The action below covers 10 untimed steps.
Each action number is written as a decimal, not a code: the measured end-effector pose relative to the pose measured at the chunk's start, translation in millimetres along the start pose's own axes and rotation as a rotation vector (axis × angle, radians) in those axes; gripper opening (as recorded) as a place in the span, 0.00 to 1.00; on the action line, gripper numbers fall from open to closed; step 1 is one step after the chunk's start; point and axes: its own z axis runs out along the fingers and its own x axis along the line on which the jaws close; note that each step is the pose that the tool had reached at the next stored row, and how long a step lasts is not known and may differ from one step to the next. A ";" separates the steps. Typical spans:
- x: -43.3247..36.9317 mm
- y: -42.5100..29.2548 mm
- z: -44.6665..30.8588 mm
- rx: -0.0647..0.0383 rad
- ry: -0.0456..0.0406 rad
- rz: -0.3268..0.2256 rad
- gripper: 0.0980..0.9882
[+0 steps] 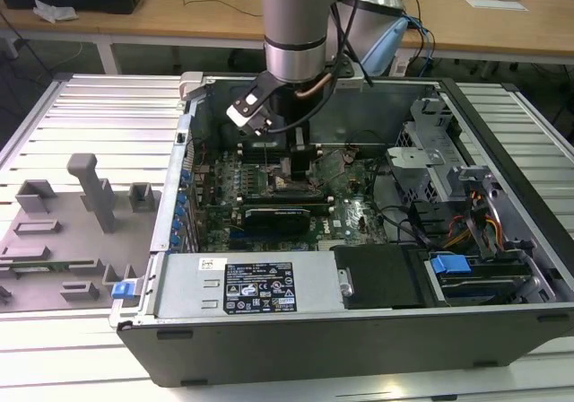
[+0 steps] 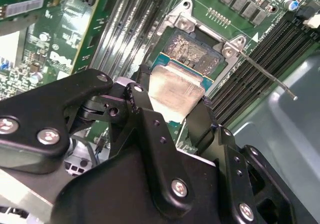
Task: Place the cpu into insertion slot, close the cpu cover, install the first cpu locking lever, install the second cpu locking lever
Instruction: 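Place the cpu into insertion slot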
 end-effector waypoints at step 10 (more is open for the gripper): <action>5.7 -5.9 16.8 0.000 0.0000 0.000 0.50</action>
